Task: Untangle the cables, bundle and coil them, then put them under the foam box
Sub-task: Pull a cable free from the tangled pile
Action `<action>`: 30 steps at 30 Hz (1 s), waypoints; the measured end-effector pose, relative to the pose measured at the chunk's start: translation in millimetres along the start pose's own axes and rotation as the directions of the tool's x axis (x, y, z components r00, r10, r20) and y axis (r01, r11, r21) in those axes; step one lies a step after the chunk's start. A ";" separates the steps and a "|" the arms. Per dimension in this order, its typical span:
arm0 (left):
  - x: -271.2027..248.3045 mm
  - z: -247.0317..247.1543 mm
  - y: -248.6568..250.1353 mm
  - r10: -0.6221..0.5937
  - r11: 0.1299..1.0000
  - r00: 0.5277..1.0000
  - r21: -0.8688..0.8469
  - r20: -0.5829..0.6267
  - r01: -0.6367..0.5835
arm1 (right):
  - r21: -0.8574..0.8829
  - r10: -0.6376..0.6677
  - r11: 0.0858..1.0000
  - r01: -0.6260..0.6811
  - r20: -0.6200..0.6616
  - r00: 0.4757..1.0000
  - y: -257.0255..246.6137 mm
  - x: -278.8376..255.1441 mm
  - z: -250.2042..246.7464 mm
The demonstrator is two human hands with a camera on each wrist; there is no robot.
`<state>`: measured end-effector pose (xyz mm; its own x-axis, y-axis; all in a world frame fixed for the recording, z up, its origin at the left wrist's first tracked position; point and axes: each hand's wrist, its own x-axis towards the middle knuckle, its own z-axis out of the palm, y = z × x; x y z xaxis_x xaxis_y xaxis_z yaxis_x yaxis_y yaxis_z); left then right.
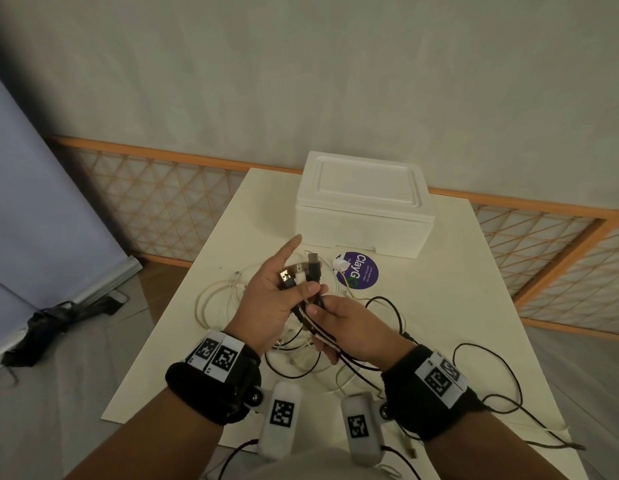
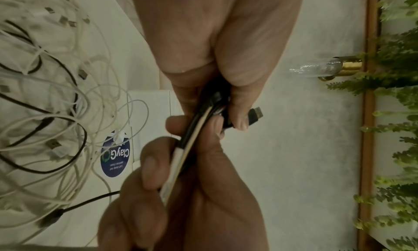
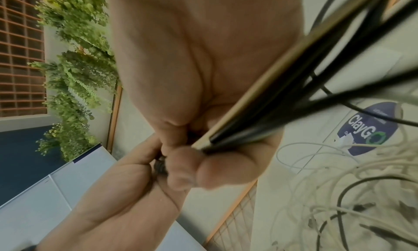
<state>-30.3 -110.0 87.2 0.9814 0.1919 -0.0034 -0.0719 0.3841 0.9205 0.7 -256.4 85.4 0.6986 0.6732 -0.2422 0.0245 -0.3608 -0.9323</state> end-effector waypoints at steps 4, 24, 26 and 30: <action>0.9 -8.6 -2.6 0.051 0.990 0.997 0.133 0.050 -0.057 | -0.081 0.048 0.996 -0.043 0.051 0.998 -3.9 4.0 -0.2; 8.4 -45.0 -50.1 -0.068 -0.173 0.869 0.852 0.490 -0.494 | -0.772 0.083 0.635 0.018 0.091 0.992 0.1 30.4 15.2; 8.0 -53.3 -60.1 -0.085 -0.198 0.880 0.858 0.467 -0.474 | -0.805 0.055 0.592 0.036 0.085 0.995 5.1 25.1 16.7; 13.4 -82.6 -49.2 -0.120 -0.283 0.945 0.902 0.305 -0.327 | -0.854 0.030 0.520 0.014 0.034 0.999 16.4 15.3 -5.7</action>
<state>-28.3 -51.7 9.6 0.9901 -0.1402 0.0057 -0.1401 -0.9858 0.0927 15.9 -255.7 67.9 0.6744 0.6837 -0.2787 0.6330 -0.7298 -0.2583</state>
